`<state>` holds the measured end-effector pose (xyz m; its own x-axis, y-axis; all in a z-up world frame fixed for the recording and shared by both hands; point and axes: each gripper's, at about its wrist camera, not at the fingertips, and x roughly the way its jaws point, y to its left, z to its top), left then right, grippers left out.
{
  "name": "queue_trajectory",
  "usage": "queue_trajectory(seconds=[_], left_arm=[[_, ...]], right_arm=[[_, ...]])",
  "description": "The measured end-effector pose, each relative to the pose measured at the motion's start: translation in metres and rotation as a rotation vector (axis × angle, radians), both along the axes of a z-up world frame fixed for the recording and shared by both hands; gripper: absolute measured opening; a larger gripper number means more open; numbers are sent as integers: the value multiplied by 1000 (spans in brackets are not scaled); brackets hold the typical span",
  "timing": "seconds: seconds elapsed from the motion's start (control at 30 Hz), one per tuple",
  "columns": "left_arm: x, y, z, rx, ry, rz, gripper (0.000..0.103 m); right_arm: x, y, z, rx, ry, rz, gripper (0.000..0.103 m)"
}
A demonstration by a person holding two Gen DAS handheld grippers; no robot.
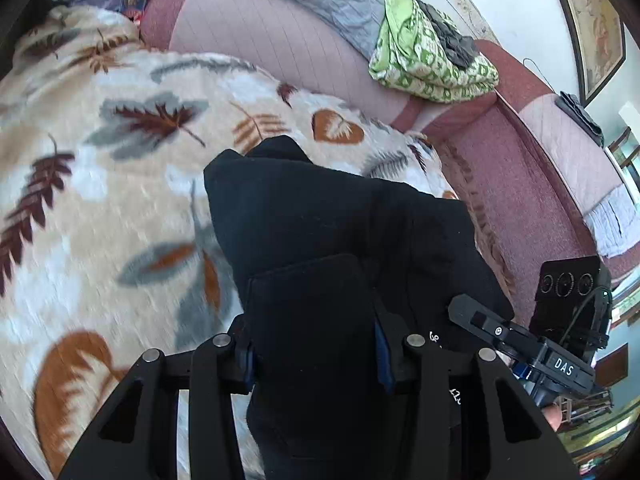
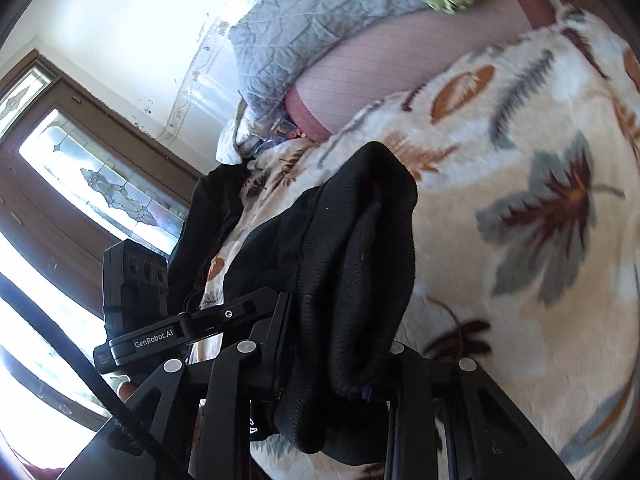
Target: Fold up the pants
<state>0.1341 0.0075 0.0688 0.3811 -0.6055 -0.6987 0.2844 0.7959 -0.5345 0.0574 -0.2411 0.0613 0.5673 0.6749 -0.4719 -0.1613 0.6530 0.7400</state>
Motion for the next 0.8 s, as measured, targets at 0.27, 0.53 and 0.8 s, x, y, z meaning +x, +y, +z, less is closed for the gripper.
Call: queue_trajectory(seconds=[0.27,0.53,0.8], left_arm=[[52,4,9,59,-42,51,42],[100,-2,-6,100,-28,71,42],[132,-10,-32,150,22,108,43]], right_arm=[[61,16,10,-28,-40,-4,29],[107,19,-8,-25,-26,-38,29],[146,20,-33,-58,2,-66,29]])
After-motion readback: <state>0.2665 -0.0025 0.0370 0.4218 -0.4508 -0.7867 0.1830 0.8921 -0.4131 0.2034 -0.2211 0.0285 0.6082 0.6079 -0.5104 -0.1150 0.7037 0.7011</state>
